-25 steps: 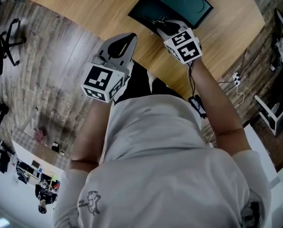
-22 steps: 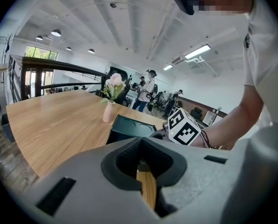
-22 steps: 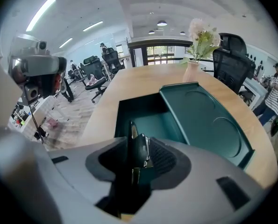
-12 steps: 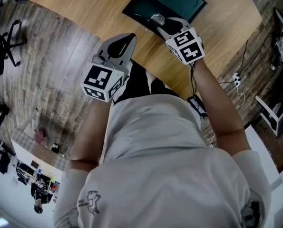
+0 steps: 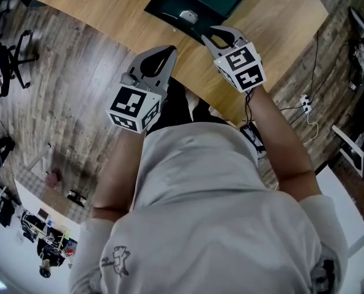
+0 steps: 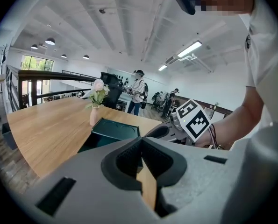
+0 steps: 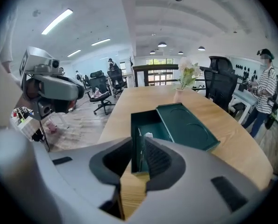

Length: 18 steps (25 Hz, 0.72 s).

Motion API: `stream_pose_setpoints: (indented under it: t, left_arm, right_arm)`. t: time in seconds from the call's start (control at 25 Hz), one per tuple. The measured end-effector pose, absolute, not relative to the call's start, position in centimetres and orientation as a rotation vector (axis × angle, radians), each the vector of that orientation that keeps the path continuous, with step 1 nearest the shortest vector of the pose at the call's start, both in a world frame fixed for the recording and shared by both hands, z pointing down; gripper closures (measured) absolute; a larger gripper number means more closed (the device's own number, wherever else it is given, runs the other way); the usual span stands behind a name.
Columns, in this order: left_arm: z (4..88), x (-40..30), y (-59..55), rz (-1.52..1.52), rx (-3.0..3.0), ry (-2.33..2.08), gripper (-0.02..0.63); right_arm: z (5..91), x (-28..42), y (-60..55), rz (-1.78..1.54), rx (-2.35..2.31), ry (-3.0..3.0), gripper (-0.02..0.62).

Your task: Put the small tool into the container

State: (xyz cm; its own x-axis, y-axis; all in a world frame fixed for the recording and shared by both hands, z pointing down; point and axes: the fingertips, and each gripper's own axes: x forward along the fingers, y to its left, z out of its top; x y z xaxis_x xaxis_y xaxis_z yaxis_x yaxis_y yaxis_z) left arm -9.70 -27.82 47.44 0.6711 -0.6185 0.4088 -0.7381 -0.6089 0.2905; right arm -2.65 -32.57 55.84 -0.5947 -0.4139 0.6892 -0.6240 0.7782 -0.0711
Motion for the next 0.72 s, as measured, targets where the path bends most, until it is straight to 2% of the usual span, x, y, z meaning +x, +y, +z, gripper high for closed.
stream_pose_setpoints:
  t: [0.72]
  left_arm:
    - [40.2, -1.2, -18.1, 0.31, 2.607, -1.091, 0.6]
  right_arm:
    - [47.1, 5.0, -22.2, 0.32, 0.864, -2.456, 0.587]
